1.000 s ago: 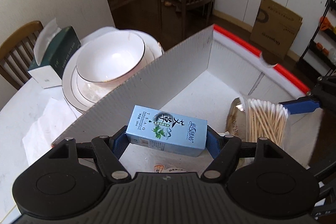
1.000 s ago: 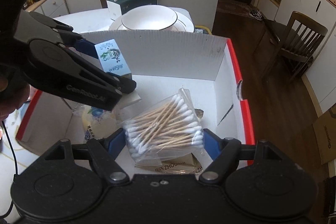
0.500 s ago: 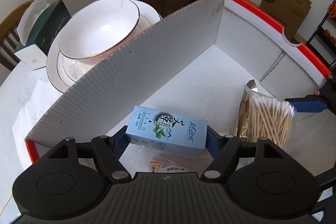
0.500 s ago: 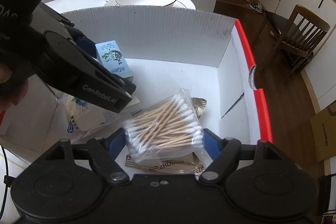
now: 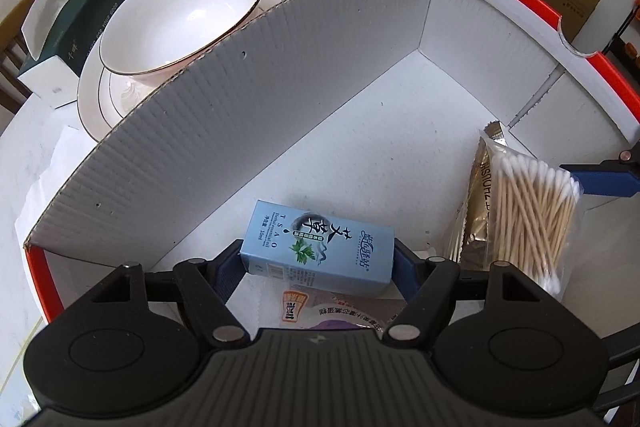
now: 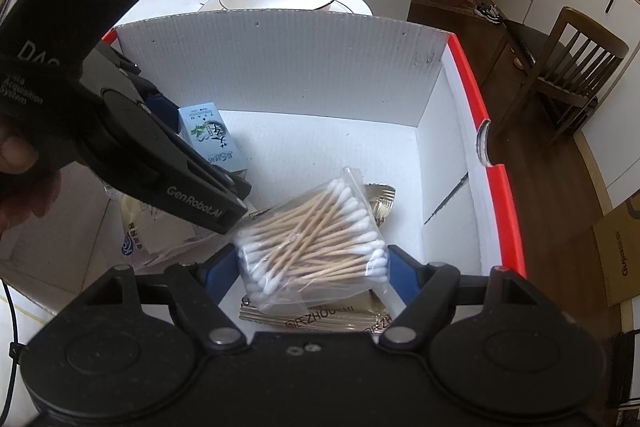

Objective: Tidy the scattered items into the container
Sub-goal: 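Open both tools to drop the carton and swab bag into the box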

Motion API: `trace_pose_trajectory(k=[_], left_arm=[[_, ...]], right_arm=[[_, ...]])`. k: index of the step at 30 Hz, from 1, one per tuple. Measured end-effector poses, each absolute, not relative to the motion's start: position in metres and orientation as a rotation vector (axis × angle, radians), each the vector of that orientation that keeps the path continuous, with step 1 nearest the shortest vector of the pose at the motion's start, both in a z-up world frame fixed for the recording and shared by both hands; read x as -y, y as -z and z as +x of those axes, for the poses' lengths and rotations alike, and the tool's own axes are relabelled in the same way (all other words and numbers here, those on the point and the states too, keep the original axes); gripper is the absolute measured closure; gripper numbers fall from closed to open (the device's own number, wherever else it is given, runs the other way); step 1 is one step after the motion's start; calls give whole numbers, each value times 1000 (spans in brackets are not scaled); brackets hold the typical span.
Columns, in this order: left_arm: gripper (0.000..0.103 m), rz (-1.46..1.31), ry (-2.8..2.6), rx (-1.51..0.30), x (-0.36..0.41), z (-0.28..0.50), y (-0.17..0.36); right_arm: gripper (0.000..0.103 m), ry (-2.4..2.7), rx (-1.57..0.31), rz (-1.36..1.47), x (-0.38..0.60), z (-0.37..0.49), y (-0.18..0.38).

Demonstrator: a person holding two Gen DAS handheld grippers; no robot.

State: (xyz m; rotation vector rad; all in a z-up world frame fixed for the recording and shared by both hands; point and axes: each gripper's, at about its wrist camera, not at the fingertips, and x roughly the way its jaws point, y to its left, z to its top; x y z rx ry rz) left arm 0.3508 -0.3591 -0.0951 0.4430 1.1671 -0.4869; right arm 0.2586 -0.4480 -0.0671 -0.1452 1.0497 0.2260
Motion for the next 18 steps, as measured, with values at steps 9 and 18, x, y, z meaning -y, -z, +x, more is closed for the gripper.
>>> trace_pose_trajectory(k=[9, 18], left_arm=[[22, 404, 488, -1159, 348, 346, 88], [22, 349, 510, -1126, 334, 336, 71]], right_arm=[[24, -225, -1045, -151, 449, 262, 68], [21, -234, -1016, -149, 451, 256, 57]])
